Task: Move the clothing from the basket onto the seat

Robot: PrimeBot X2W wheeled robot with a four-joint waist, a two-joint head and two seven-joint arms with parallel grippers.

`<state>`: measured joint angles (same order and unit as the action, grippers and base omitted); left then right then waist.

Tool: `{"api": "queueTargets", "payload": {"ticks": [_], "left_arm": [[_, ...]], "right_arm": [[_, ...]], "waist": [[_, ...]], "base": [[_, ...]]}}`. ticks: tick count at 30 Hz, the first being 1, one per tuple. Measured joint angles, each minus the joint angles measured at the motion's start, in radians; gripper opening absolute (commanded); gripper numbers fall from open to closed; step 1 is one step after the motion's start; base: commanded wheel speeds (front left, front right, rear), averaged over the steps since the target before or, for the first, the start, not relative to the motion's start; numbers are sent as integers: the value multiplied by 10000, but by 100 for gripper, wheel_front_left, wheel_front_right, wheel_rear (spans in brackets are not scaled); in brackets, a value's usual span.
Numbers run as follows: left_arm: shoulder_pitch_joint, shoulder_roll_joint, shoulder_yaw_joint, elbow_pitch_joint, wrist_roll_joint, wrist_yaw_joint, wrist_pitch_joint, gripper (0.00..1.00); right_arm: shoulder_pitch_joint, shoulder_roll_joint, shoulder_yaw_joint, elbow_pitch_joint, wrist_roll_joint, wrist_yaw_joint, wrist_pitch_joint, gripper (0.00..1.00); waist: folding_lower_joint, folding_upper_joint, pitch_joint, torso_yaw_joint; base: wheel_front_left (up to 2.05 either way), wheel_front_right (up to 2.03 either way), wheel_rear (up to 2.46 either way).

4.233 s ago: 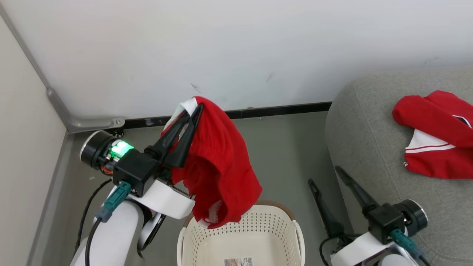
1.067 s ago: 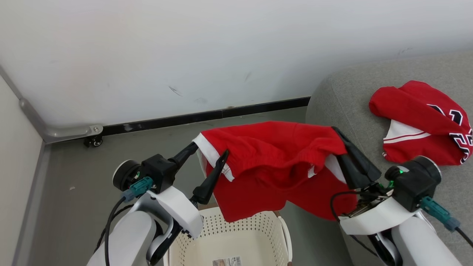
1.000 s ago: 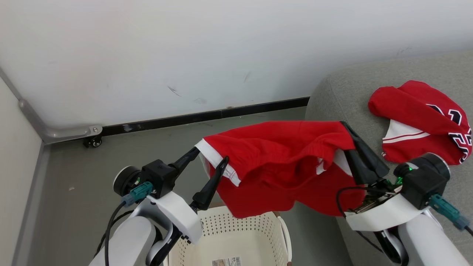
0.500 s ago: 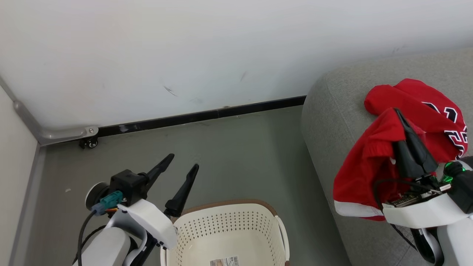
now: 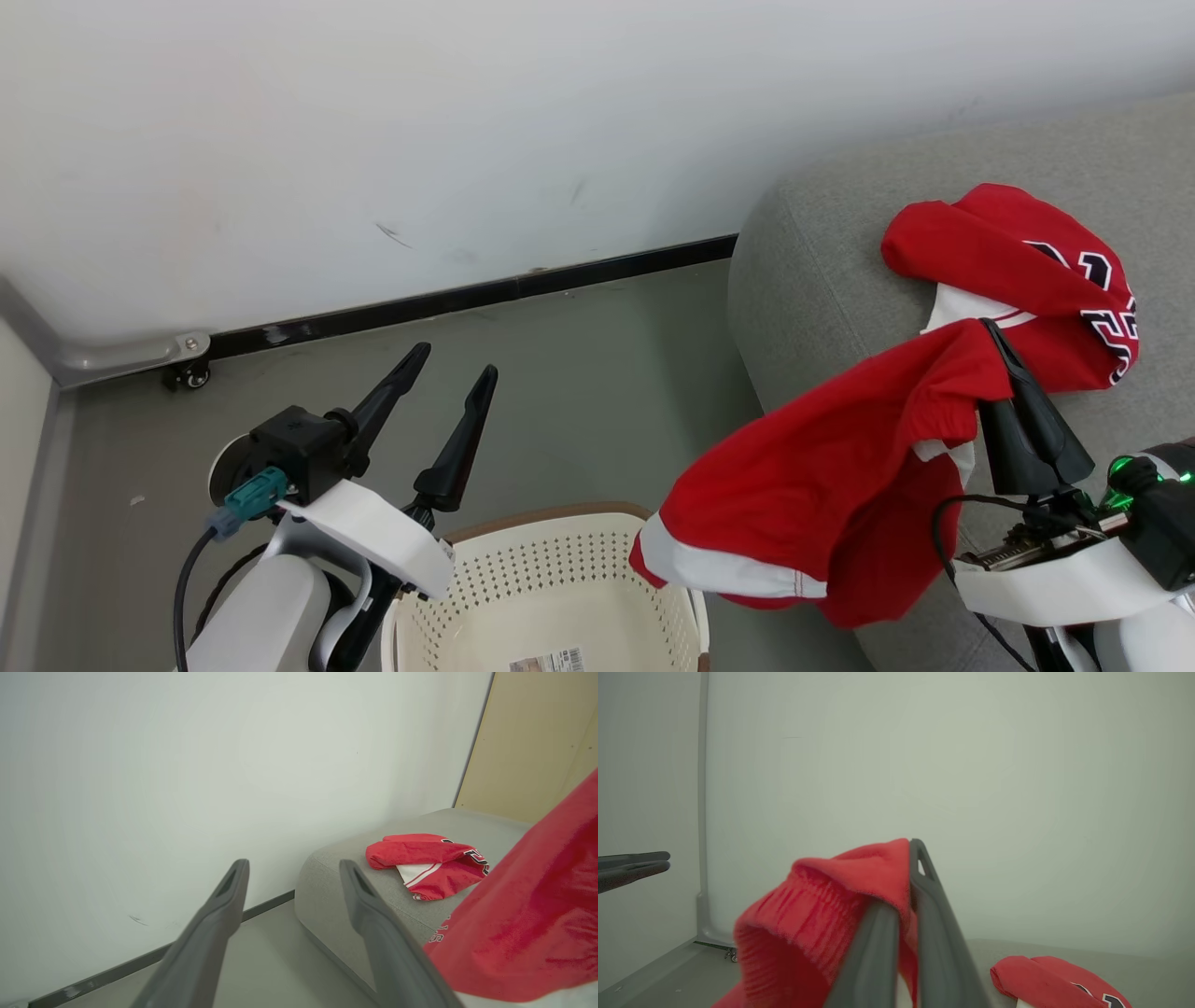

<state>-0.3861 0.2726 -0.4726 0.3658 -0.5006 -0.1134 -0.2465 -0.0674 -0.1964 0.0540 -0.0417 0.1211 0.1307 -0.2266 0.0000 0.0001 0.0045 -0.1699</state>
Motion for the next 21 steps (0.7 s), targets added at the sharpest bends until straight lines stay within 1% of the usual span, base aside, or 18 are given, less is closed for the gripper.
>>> {"api": "queueTargets", "payload": {"ticks": [2,7,12,21], "left_arm": [[86,-21,42,-104,12,8,-2,100],[201,-217,161,-278,29,182,-4,100],[378,-286,274,-395,58,311,-6,100],[547,-548,489,-807,144,380,-6,100]], "right_arm": [[138,67,-88,-117,-59,0,82,0],[423,144,-284,-385,-119,0,178,0],[794,349,-508,-669,-163,0,359,0],[1161,464,-769,-1172,-265,0,508,0]], "waist": [[0,0,-1,-108],[0,0,-10,-408],[0,0,-16,-750],[0,0,-14,-1343]], "base": [[0,0,0],[0,0,0],[0,0,0],[0,0,0]]}}
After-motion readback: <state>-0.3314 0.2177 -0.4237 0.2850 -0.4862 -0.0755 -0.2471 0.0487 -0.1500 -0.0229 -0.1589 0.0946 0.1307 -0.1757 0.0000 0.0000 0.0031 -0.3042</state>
